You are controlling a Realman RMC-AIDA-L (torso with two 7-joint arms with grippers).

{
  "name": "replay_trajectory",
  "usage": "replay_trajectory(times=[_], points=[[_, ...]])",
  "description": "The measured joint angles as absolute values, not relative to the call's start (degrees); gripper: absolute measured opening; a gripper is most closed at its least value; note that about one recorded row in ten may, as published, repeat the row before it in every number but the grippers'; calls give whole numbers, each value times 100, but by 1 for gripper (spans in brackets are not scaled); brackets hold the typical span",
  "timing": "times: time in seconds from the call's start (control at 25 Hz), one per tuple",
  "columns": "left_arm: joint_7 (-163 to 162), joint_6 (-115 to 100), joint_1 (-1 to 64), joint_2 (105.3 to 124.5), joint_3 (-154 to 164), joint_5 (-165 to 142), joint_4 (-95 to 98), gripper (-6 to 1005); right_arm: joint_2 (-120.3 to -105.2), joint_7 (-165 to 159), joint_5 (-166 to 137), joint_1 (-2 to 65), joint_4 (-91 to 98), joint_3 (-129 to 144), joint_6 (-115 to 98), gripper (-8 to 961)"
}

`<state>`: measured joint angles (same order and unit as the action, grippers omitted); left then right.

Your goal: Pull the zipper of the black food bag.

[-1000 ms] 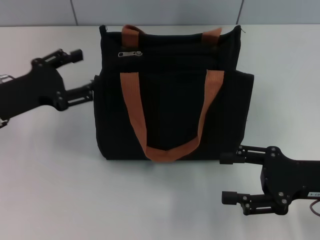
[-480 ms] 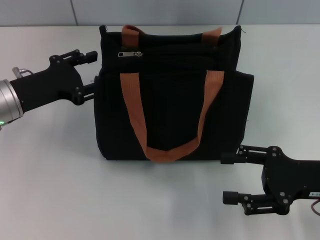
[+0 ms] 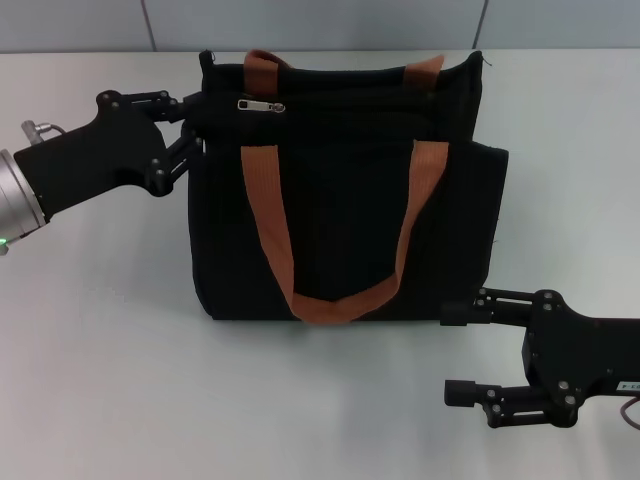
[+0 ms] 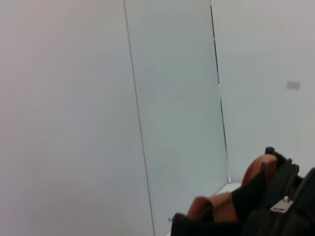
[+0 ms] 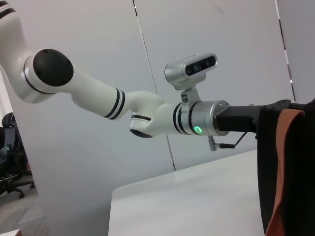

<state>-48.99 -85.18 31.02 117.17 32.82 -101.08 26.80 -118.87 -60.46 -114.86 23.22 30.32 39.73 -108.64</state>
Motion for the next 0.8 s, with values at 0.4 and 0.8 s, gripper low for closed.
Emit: replay_trajectory(times=[0.4,0.8], points=[[-4695,-8721,3019,11807,3235,-9777,2699,115,-11876,-6330,-11142,2399,3032,3835,-11376,771],[-4599,-8934,2980,11845,3264,-9627,2671,21,-11662,-9656,-9707,3100,3111,3803,-11478,761]])
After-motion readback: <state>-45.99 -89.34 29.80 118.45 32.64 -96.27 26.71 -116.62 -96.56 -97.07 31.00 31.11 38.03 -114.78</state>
